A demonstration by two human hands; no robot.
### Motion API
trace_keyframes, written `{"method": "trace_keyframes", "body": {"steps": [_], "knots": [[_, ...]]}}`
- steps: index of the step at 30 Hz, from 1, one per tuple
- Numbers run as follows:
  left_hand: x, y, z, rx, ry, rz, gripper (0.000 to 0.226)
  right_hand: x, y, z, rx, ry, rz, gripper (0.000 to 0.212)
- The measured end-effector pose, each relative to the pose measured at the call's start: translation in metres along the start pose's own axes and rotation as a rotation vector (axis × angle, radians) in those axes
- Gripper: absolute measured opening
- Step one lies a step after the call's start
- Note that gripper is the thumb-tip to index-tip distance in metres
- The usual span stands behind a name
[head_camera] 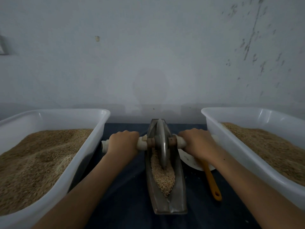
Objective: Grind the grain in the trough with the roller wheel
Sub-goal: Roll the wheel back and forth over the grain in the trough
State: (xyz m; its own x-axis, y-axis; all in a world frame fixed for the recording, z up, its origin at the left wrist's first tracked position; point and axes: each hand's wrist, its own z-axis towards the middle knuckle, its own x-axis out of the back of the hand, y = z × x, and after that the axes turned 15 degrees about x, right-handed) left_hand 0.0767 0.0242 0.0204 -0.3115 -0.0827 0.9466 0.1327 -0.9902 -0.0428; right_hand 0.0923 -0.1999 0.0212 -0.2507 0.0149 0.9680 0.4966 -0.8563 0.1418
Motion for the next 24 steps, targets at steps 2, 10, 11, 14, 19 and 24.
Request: {"method": "trace_keyframes", "body": {"steps": [2, 10, 11, 14, 19, 24], "knots": [[-0.001, 0.001, -0.001, 0.005, 0.033, -0.025, 0.014, -0.004, 0.0, 0.001, -0.006, 0.057, 0.001, 0.005], [0.01, 0.0, -0.002, -0.041, -0.06, 0.072, 0.018, 0.012, 0.003, -0.003, 0.011, -0.265, 0.143, 0.019], [0.012, 0.001, -0.003, -0.05, -0.067, 0.089, 0.019, 0.015, 0.003, -0.004, -0.001, -0.307, 0.181, 0.024], [0.015, 0.002, -0.003, -0.072, -0.063, 0.11, 0.02, 0.018, 0.004, -0.004, -0.026, -0.374, 0.27, 0.03], [0.009, 0.001, -0.001, -0.045, -0.054, 0.048, 0.016, 0.01, 0.002, -0.002, -0.027, -0.276, 0.17, 0.017], [0.001, 0.001, -0.002, -0.006, 0.035, -0.027, 0.012, -0.004, 0.0, -0.002, -0.01, 0.032, 0.032, 0.004]]}}
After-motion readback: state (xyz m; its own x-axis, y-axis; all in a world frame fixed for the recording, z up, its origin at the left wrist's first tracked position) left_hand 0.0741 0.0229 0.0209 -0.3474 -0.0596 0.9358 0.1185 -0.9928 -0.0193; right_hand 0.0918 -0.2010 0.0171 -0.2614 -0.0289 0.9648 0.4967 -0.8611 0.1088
